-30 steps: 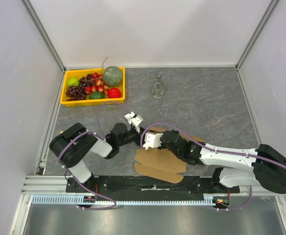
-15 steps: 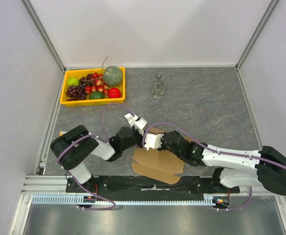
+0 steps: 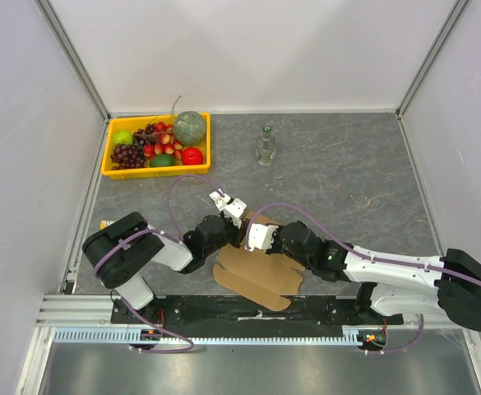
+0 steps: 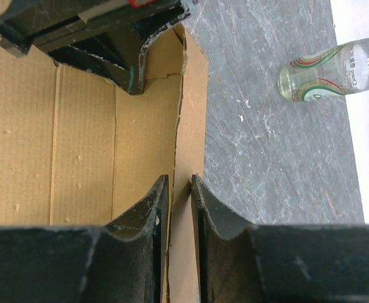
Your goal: Fold the paper box
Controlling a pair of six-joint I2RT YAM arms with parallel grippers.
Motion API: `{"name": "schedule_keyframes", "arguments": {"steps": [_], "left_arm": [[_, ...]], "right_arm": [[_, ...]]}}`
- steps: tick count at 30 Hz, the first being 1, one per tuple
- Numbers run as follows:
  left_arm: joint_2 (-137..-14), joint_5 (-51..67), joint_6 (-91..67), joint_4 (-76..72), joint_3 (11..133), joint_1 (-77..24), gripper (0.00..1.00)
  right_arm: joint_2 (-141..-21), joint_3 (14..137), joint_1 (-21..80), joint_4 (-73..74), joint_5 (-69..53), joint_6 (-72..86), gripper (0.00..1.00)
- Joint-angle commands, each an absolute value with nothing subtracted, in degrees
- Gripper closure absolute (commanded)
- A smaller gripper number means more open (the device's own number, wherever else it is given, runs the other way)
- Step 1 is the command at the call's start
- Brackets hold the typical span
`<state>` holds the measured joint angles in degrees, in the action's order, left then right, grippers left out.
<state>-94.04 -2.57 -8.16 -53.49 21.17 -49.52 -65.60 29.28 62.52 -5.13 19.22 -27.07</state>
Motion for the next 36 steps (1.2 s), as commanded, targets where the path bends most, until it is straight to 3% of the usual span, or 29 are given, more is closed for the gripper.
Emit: {"name": "schedule_keyframes", "arguments": {"steps": [1, 3, 7, 10, 17, 25, 36], "left_arm": [[-92.3, -5.6, -5.8, -58.4, 20.3, -50.3, 0.91], [-92.7, -5.6, -5.6, -59.5, 20.0, -50.3, 0.97], [-94.2, -5.4, -5.4, -61.7, 19.5, -50.6, 0.98], [-95.2, -5.2, -5.9, -64.5, 18.3, -50.6, 0.95], [-96.5, -4.2, -7.3, -69.8, 15.7, -50.8, 0.75], [-98.3, -3.8, -7.7, -72.7, 15.2, -50.8, 0.72], [-98.0, -12.5, -4.5, -72.4, 15.9, -53.9, 0.65]], "right_arm": [[-63.9, 28.7, 62.8, -9.8, 16.7, -23.5, 0.72], [-63.6, 28.5, 62.8, -10.6, 15.9, -22.5, 0.72], [-63.2, 28.0, 62.9, -12.4, 14.3, -20.1, 0.67], [-62.2, 27.7, 62.8, -13.4, 12.7, -18.2, 0.63], [-58.8, 27.2, 62.8, -16.3, 11.8, -15.5, 0.51], [-56.2, 27.6, 62.8, -19.2, 12.2, -13.1, 0.47], [-59.2, 25.8, 61.1, -26.2, 19.5, -5.8, 0.43]]}}
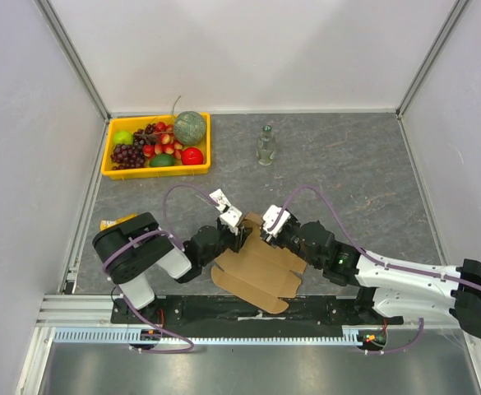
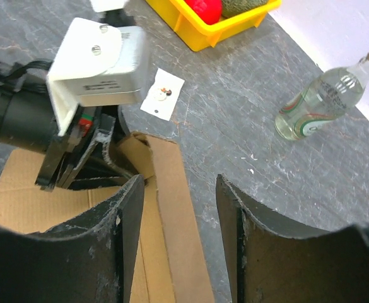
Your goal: Fold the paper box
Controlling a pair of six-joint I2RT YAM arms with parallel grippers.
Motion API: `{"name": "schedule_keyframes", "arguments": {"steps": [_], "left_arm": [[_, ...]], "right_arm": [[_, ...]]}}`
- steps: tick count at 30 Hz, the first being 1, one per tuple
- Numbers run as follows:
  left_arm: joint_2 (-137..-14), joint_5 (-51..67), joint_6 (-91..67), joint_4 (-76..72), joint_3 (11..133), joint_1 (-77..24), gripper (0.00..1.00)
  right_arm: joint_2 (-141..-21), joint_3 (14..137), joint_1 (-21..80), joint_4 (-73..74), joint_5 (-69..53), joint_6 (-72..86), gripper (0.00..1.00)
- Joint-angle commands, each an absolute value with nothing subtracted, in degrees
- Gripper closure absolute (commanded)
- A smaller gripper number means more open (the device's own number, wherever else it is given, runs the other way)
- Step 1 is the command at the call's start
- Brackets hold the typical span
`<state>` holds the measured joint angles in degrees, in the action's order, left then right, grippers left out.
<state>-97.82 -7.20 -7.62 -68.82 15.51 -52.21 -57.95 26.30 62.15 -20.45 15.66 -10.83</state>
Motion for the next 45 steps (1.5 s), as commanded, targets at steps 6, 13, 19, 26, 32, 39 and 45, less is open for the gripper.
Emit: {"name": "schedule_keyframes", "arguments": {"steps": [6, 13, 19, 26, 32, 39, 45], "left_arm": [[-98.8, -17.9, -2.6, -73.2, 15.8, -56.5, 0.64], [-100.5, -21.5, -1.8, -74.4, 16.1, -58.2, 0.64], [-101.5, -24.2, -1.5, -76.2, 15.6, -59.4, 0.69], [-102.2, -25.9, -0.3, -77.2, 16.2, -60.4, 0.90], [-104.2, -26.8, 1.8, -80.9, 16.5, -60.5, 0.98], [-108.0, -27.8, 1.2, -86.4, 15.4, -60.4, 0.77], [-107.8, -27.7, -1.6, -86.6, 14.2, -60.6, 0.60]], "right_arm": [[-61.7, 27.8, 57.1, -26.5, 18.3, 3.6, 0.47], [-65.3, 30.7, 52.1, -24.6, 14.6, 11.5, 0.66], [-68.9, 31.5, 51.5, -25.4, 10.3, 13.0, 0.76], [-71.3, 31.0, 51.5, -25.9, 6.2, 14.1, 0.80], [-71.0, 29.9, 51.5, -25.9, 6.2, 14.9, 0.80], [-71.4, 29.4, 51.5, -25.8, 4.2, 16.0, 0.81], [-71.6, 28.7, 51.6, -26.3, 2.3, 17.5, 0.84]]}}
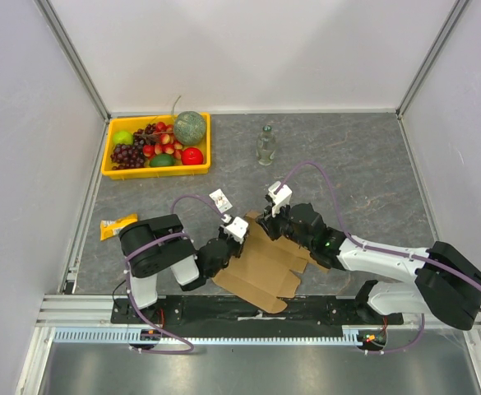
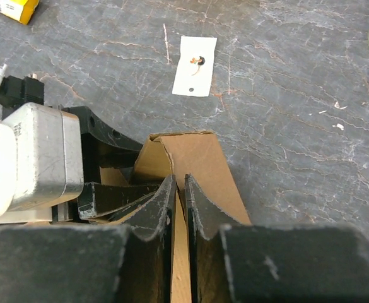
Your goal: Fold the paper box
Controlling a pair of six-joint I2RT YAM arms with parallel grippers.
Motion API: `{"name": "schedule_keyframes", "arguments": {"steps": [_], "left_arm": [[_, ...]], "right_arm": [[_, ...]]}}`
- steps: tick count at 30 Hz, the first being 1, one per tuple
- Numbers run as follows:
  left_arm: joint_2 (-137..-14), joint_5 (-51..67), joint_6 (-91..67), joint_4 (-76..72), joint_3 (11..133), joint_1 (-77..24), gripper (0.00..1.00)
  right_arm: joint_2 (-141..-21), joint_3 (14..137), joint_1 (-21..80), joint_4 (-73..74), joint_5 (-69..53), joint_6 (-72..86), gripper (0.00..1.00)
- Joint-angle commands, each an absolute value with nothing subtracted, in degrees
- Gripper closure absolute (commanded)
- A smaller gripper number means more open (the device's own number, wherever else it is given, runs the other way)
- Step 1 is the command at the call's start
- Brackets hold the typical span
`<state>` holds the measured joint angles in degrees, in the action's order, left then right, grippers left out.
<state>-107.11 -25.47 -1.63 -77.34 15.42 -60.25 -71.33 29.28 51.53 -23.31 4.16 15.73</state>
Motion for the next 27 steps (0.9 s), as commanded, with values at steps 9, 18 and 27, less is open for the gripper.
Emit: {"name": "schedule_keyframes", "arguments": {"steps": [9, 18, 27], "left_arm": [[-106.4, -27.3, -2.8, -87.6, 13.1, -61.0, 0.59], [-104.9, -26.8, -5.9, -91.6, 9.8, -61.0, 0.48], [-103.7, -24.3, -9.9, -94.8, 7.3, -61.1, 0.37]], "right_arm": [[-71.5, 27.8, 52.4, -26.3, 1.9, 18.7, 0.86], [-71.3, 27.5, 53.4, -25.3, 1.9, 18.5, 0.87], [-70.1, 26.3, 55.2, -24.6, 2.9, 18.4, 0.89]]}}
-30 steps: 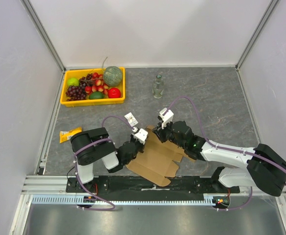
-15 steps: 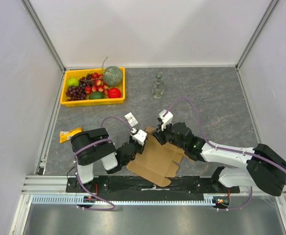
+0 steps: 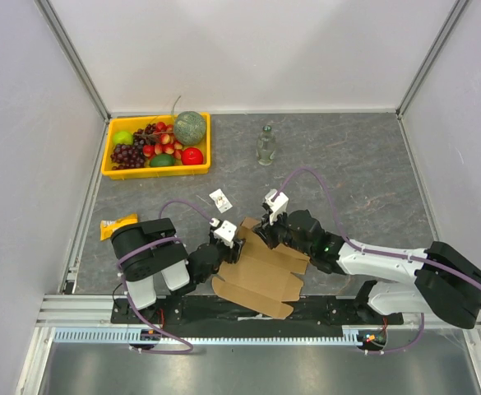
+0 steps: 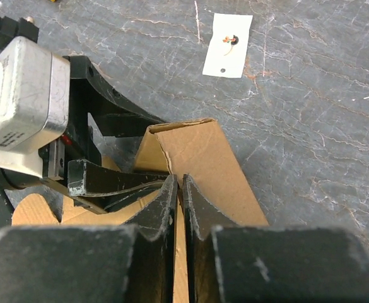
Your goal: Fold the paper box
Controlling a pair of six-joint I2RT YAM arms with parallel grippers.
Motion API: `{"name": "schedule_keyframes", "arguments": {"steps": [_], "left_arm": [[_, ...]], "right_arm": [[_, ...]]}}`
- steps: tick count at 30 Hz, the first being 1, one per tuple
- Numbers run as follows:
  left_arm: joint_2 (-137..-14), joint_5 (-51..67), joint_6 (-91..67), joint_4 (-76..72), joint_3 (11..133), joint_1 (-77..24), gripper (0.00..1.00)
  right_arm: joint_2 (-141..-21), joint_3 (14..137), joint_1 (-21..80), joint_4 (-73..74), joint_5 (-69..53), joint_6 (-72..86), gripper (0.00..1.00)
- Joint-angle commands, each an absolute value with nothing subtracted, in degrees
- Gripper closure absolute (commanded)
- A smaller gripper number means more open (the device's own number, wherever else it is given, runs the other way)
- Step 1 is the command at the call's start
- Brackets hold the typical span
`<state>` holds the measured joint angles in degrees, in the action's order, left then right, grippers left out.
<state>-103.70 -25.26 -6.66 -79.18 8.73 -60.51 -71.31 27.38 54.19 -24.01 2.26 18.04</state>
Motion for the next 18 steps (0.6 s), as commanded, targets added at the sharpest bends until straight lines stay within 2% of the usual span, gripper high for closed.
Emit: {"name": "schedule_keyframes", "arguments": {"steps": [1, 4, 10, 13, 17, 18], "left_arm": [[-104.1, -24.2, -10.2, -95.2, 7.1, -61.1, 0.37], [-104.3, -24.2, -10.4, -95.4, 7.6, -60.9, 0.37], [-104.2, -24.2, -8.8, -95.4, 8.8, -60.9, 0.50], [-103.7, -23.3, -8.6, -95.3, 8.7, -61.0, 0.50], [-102.9, -21.1, -9.7, -95.3, 7.6, -61.0, 0.31], [-102.7, -20.3, -9.9, -95.3, 7.4, -60.9, 0.20]], "right_arm": [[-70.0, 26.2, 55.4, -24.7, 3.0, 18.5, 0.89], [-69.3, 25.9, 56.3, -24.4, 3.2, 18.9, 0.90], [-67.4, 26.5, 58.3, -23.0, 4.0, 19.3, 0.91], [-66.9, 26.9, 58.7, -22.2, 4.8, 19.3, 0.90], [-67.1, 27.2, 59.1, -21.6, 5.0, 19.1, 0.90], [-67.2, 27.2, 59.1, -21.6, 5.0, 19.1, 0.90]]}}
